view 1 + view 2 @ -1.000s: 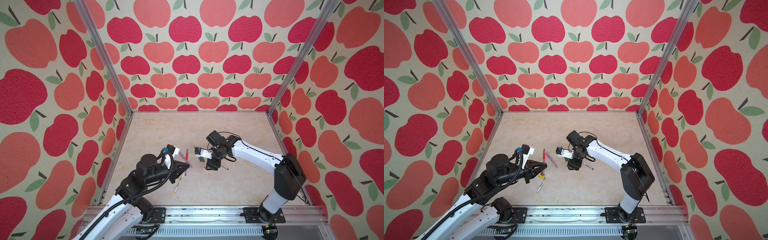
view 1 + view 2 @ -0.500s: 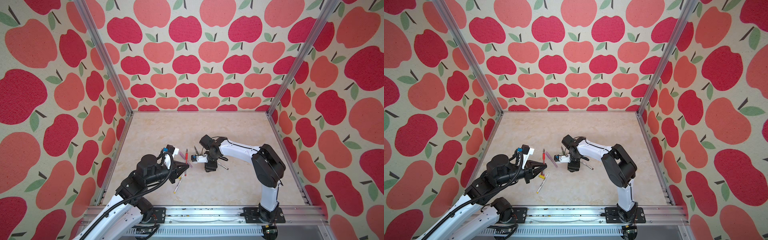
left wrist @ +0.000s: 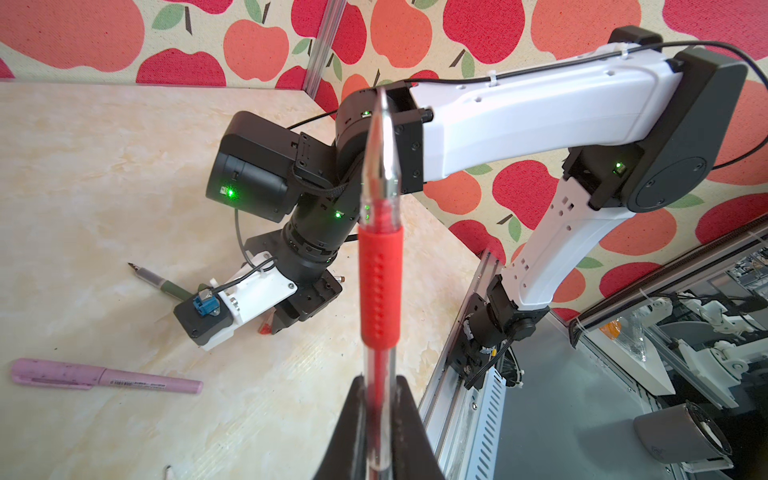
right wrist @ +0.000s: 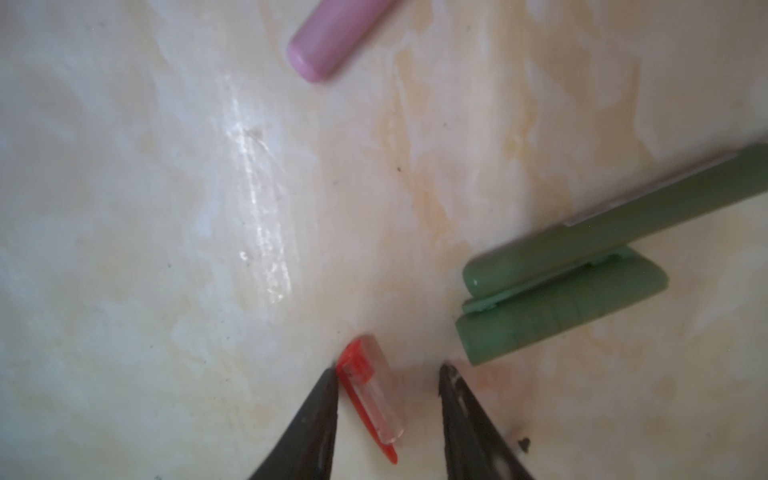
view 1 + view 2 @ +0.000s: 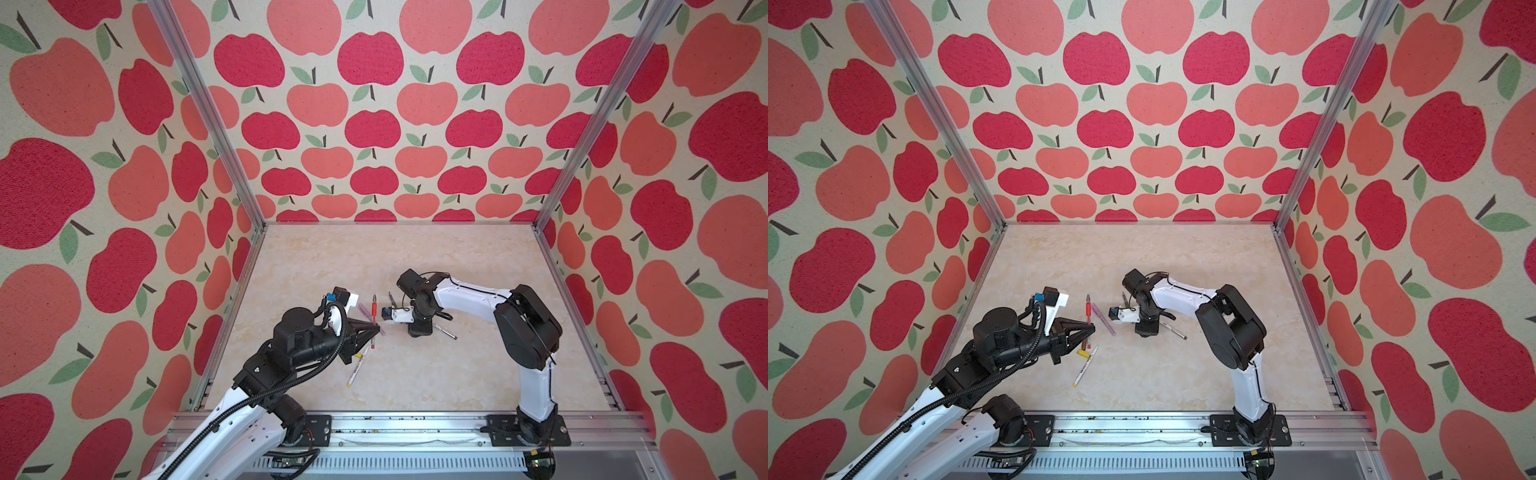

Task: Insert the pens into the pen caps
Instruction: 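Lower the right gripper and grasp the clear red pen cap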

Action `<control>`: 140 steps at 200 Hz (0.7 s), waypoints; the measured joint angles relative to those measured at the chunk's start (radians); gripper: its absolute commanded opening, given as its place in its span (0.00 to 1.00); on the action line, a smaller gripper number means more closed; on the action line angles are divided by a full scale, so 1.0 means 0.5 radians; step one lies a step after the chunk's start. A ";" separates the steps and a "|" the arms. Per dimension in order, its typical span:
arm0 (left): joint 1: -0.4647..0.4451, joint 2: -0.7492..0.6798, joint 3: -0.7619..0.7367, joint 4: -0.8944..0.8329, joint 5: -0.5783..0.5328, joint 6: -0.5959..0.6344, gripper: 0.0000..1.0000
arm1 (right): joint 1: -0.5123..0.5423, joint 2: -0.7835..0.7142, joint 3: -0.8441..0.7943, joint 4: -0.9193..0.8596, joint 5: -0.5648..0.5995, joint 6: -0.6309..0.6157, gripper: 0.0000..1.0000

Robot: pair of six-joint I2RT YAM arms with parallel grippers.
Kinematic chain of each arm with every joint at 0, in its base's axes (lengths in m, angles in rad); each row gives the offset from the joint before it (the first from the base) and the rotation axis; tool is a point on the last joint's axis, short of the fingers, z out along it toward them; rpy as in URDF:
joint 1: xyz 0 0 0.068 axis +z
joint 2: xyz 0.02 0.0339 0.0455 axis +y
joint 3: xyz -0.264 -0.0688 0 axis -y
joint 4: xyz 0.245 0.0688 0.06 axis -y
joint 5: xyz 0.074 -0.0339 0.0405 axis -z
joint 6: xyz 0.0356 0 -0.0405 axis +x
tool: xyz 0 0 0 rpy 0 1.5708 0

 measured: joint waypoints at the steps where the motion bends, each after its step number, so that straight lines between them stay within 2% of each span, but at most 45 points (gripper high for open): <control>1: 0.000 0.000 0.000 0.000 0.000 0.000 0.05 | 0.000 0.001 0.000 -0.001 0.002 0.002 0.36; 18: 0.000 0.000 0.000 0.000 0.000 -0.001 0.05 | 0.000 0.007 0.008 -0.002 0.007 0.026 0.34; 49: 0.000 0.000 0.000 0.000 0.000 -0.001 0.05 | 0.002 0.007 0.008 -0.001 0.019 0.071 0.22; 100: 0.000 0.005 0.000 0.002 0.000 0.000 0.05 | 0.006 0.001 0.002 0.007 0.027 0.166 0.15; 140: 0.000 0.036 0.000 0.024 0.000 0.001 0.05 | 0.008 -0.065 -0.064 0.031 -0.014 0.304 0.15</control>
